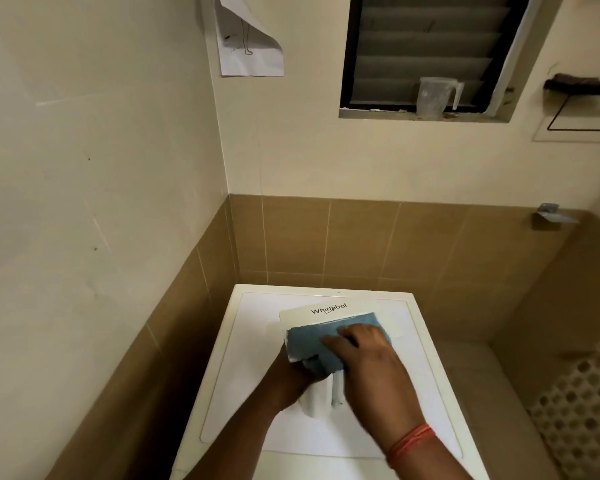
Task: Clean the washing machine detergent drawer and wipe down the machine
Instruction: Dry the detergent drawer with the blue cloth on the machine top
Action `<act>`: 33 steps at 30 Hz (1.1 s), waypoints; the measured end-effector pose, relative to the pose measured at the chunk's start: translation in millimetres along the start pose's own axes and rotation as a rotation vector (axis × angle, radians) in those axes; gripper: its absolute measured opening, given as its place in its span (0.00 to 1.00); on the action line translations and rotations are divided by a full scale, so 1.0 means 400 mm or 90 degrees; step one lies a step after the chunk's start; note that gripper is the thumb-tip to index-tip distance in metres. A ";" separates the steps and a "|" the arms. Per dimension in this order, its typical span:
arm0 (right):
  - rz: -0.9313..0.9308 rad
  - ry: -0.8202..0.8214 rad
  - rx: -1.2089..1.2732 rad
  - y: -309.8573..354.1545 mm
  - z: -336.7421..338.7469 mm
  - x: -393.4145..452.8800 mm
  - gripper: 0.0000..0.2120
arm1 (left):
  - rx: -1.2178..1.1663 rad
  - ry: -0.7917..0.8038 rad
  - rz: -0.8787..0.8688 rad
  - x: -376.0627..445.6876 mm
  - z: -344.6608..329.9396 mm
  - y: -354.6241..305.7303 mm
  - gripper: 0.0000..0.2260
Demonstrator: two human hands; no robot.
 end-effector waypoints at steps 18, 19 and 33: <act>-0.103 0.165 -0.061 -0.105 -0.045 0.234 0.21 | 0.061 -0.011 -0.063 0.001 -0.001 0.016 0.32; -0.073 0.179 -0.092 -0.080 -0.051 0.235 0.23 | 0.072 -0.006 -0.057 0.004 -0.002 0.021 0.33; -0.049 0.222 -0.122 -0.078 -0.042 0.245 0.25 | 0.077 -0.017 -0.045 0.012 0.013 0.032 0.34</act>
Point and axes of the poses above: each hand's wrist, its own x-axis towards the middle knuckle, its own z-axis out of the back of the hand, y = z × x, the point moved 1 cm from there along x, towards the middle knuckle, and after that the axes turned 7 degrees about -x, right-handed, at the moved point
